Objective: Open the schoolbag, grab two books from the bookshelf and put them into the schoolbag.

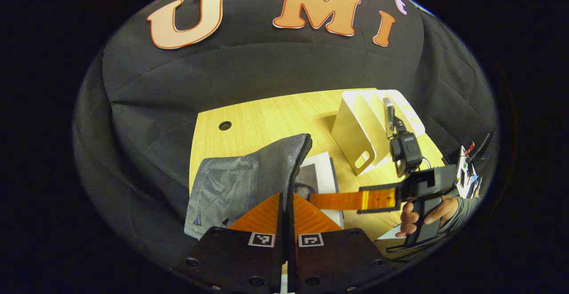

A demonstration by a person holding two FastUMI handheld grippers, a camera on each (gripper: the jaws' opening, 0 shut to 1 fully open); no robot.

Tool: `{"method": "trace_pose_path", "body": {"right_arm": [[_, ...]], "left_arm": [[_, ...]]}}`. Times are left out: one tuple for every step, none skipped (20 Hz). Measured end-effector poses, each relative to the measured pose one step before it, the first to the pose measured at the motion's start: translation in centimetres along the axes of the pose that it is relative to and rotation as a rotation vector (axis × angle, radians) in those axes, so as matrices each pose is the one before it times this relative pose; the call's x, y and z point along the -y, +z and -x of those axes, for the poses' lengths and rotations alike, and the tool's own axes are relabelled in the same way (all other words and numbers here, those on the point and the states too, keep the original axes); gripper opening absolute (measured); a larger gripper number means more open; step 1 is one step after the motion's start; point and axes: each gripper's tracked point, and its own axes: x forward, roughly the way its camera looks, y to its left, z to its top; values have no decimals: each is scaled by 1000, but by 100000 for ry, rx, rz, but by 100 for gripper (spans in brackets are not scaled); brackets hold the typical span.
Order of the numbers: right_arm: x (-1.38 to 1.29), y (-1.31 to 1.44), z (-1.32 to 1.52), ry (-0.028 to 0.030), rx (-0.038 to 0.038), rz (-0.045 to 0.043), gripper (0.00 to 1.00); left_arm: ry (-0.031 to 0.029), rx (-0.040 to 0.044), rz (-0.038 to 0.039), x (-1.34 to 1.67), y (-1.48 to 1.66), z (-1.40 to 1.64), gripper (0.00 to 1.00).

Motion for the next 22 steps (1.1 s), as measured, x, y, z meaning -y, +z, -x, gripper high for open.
{"method": "trace_pose_path", "body": {"right_arm": [[-20,-107,-416,-16,-21,1603,34],[-162,-372,-455,-359,-611,1344,34],[-217,-80,-406,39,-583,615,35],[453,-667,-798,-95,-772,65,36],[115,103,-501,-297,-659,-143,36],[283,28,-612,-1244,-520,192,37],[162,-39,-500,-1727,-509,677,40],[249,-269,-296,-2102,-1608,851,41],[-318,438,426,-2054,-1907,1366,35],[114,-146,153,-1961,-1499,2110,48],[306,259,84,-2684,-986,2076,53],[414,-194,368,-1270,-1132,2160,55],[108,354,434,-957,638,1504,66],[192,340,670,-978,687,1093,76],[384,390,512,-1771,986,506,76],[148,337,940,-996,1425,13,96],[-106,782,744,578,1914,-446,98],[69,489,562,-30,1418,-368,98],[15,682,614,253,1837,-289,98],[104,723,807,-499,2250,85,98],[135,857,750,-400,2495,588,98],[120,833,924,-781,3117,1293,98]], "left_arm": [[-172,-107,-746,302,49,-54,5],[-317,161,-526,351,400,-234,6],[-204,-126,-776,207,178,-40,5],[-330,207,-135,59,-96,210,5],[-310,3,99,68,-118,168,5],[-625,-210,744,95,-85,19,5],[-494,-156,526,-37,-86,-36,5],[-90,142,742,-171,-65,-49,5],[26,265,660,-183,-26,28,5],[-128,384,335,-140,107,78,5],[547,531,-176,-360,-33,129,5],[452,-29,442,-317,-188,-1,6],[-134,-14,467,-196,-167,69,7],[368,336,902,-258,-234,-109,5],[-408,-132,699,26,-193,30,6],[-41,332,656,-42,83,146,6],[117,-246,371,-68,-243,-58,6],[-180,-163,529,68,-72,-119,7],[-488,-266,725,118,-160,-32,7],[-688,-237,263,40,-288,100,7],[-548,-233,181,211,-150,176,8],[-1055,99,-399,344,-26,-46,8]]}}
